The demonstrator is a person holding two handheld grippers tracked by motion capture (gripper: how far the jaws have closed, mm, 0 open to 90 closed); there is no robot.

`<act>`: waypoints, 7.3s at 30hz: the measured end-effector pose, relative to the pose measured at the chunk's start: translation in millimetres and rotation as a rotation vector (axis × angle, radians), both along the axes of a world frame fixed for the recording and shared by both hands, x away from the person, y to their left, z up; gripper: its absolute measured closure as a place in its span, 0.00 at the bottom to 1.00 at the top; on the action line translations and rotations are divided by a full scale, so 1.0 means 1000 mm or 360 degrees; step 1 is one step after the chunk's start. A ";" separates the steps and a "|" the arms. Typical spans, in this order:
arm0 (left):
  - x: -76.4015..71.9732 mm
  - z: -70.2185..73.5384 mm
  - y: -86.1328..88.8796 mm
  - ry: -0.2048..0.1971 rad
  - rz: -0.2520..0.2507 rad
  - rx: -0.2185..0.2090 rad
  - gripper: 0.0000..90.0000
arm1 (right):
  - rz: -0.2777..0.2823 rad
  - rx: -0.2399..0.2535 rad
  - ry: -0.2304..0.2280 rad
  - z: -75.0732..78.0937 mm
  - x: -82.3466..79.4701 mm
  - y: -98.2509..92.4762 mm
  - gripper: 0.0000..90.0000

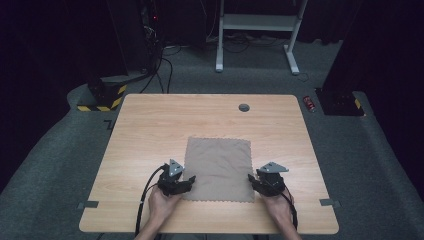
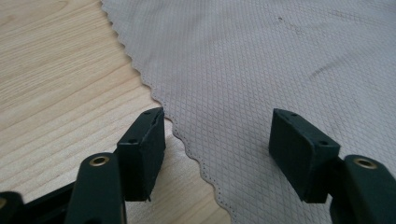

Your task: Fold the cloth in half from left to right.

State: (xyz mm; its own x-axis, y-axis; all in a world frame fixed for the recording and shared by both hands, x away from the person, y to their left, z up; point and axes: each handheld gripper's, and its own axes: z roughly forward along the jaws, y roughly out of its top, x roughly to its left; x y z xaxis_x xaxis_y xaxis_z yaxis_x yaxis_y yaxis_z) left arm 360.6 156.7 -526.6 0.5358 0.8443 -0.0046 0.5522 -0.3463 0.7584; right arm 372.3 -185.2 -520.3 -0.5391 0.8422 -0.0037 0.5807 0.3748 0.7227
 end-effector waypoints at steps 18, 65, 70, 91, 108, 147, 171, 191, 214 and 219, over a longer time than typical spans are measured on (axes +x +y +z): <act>0.044 0.025 0.024 0.0132 0.0049 -0.0097 0.42 | 0.0230 0.0088 0.0032 0.012 -0.001 0.042 0.66; 0.149 0.029 0.017 0.0284 0.0224 -0.0095 0.49 | 0.0847 0.0080 0.0033 0.002 -0.044 0.197 0.75; 0.156 0.024 0.014 0.0308 0.0267 -0.0042 0.49 | 0.0851 0.0045 0.0026 -0.002 -0.048 0.199 0.74; 0.164 0.022 0.001 0.0323 0.0205 0.0110 1.00 | 0.0857 -0.0140 -0.0099 0.000 -0.059 0.206 1.00; 0.165 0.029 0.012 0.0310 0.0186 -0.0040 0.93 | 0.0852 -0.0059 -0.0077 0.006 -0.059 0.199 1.00; 0.164 0.040 0.027 0.0296 0.0198 -0.0001 1.00 | 0.0900 0.0024 -0.0088 0.021 -0.062 0.210 1.00; 0.162 0.039 0.008 0.0269 0.0132 -0.0070 1.00 | 0.0797 0.0070 -0.0089 0.018 -0.066 0.176 1.00; 0.170 0.042 -0.035 0.0266 0.0030 0.0005 1.00 | 0.0590 0.0064 -0.0117 0.009 -0.074 0.116 1.00; 0.178 0.046 -0.111 0.0235 -0.0156 0.0035 1.00 | 0.0416 0.0047 -0.0125 0.004 -0.085 0.065 1.00; 0.180 0.042 -0.120 0.0244 -0.0173 0.0042 1.00 | 0.0404 0.0041 -0.0128 0.002 -0.087 0.061 1.00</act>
